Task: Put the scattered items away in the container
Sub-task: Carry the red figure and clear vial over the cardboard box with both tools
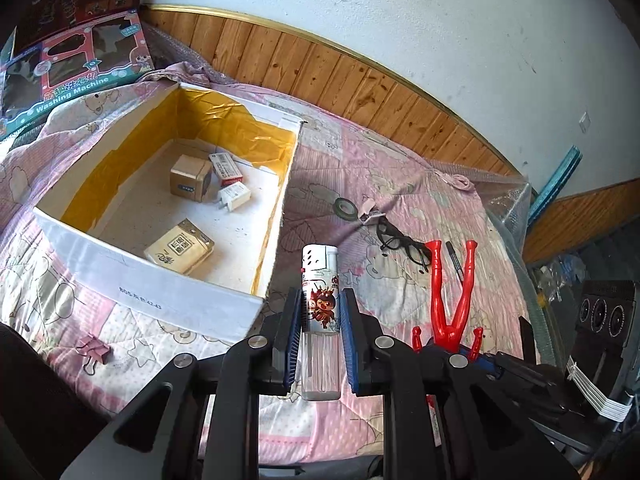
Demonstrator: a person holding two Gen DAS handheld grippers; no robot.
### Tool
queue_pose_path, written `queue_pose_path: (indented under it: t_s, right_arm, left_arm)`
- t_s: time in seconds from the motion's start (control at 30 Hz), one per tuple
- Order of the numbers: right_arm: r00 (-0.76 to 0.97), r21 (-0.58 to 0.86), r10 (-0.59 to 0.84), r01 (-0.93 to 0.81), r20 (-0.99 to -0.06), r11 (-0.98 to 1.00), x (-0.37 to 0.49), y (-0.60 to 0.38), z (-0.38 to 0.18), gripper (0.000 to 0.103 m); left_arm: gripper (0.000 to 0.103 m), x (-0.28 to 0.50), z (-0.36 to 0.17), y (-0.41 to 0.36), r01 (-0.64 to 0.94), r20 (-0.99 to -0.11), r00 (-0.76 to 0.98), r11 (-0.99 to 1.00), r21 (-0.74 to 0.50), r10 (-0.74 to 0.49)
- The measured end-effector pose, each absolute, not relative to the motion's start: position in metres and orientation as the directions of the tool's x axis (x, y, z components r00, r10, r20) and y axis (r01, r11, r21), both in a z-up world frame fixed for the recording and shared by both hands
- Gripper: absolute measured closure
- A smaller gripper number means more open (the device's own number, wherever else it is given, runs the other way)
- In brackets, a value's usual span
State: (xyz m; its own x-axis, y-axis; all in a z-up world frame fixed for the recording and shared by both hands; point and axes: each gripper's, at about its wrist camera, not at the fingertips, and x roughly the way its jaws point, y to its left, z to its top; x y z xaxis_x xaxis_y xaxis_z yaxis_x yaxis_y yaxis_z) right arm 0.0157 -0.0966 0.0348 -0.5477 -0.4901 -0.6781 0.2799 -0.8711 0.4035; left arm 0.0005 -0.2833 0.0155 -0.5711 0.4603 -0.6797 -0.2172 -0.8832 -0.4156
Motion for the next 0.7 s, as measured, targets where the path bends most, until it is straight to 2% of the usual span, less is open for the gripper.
queue_pose_path:
  t_s: [0.7]
  right_arm:
    - [-0.516, 0.350, -0.563, 0.454, -0.646, -0.819, -0.049, -0.181, 0.081, 0.084]
  left_arm:
    - [0.083, -0.041, 0.046, -0.372, -0.096, -0.647, -0.673, -0.910, -0.404, 0.359]
